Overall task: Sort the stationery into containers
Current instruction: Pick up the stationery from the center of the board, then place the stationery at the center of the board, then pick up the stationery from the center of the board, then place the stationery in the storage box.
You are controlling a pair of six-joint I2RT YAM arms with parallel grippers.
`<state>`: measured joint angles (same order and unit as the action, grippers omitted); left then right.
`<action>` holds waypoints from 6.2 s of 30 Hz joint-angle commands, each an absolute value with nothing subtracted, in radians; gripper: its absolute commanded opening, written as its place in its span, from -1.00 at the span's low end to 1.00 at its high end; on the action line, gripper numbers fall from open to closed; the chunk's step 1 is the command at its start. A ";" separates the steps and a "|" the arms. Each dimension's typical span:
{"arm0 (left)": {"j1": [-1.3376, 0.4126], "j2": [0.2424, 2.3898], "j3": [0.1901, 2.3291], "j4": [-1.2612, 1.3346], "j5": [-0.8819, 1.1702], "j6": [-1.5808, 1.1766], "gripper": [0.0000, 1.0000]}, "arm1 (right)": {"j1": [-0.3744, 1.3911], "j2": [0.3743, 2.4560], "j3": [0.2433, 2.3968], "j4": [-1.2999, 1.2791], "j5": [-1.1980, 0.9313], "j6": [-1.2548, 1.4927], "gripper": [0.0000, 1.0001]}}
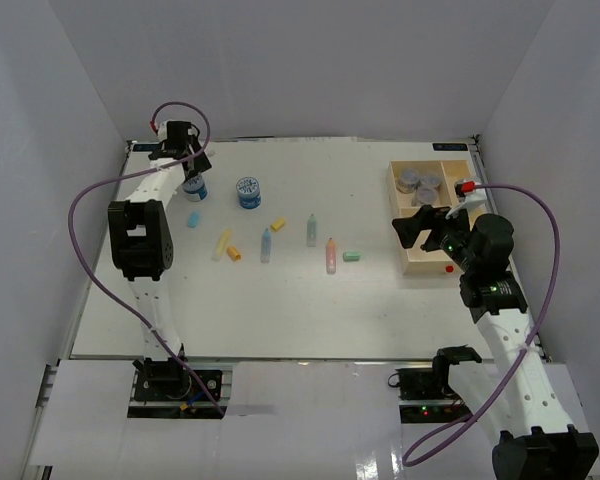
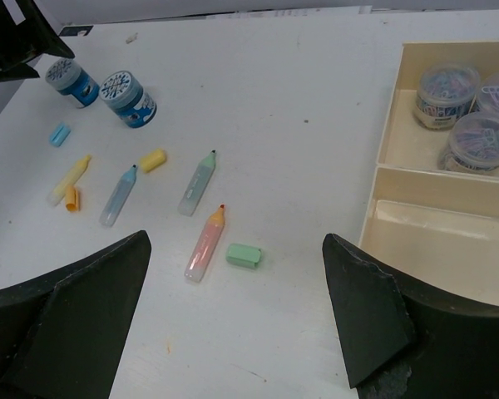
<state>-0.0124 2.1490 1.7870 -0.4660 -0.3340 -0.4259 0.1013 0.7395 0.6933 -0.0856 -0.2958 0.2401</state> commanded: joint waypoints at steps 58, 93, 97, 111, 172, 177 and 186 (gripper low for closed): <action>-0.888 1.615 1.022 -0.287 -0.279 -0.520 0.56 | 0.497 0.857 0.707 -0.236 -0.153 0.054 0.81; -0.210 0.986 0.750 -0.454 -0.133 -0.397 0.96 | 0.979 1.584 1.149 -0.298 0.084 -0.028 0.83; -0.212 0.960 0.749 -0.454 -0.170 -0.397 0.96 | 0.997 1.672 1.207 -0.328 0.101 -0.023 0.89; -0.210 0.956 0.746 -0.453 -0.153 -0.396 0.96 | 1.012 1.733 1.236 -0.359 0.176 -0.008 0.72; -0.210 0.980 0.736 -0.442 -0.077 -0.385 0.96 | -0.124 2.141 2.003 -0.453 0.258 0.173 -0.04; -0.210 0.980 0.735 -0.442 -0.075 -0.385 0.96 | -0.126 2.160 2.003 -0.440 0.258 0.167 -0.03; -0.210 0.983 0.735 -0.440 -0.072 -0.385 0.96 | -0.126 2.184 1.965 -0.380 0.225 0.172 0.18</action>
<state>-0.2169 0.9874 0.7433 -0.4587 -0.0700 -0.3927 -0.1234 2.1689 1.9411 -0.4744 0.2459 0.1558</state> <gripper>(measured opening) 0.979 0.711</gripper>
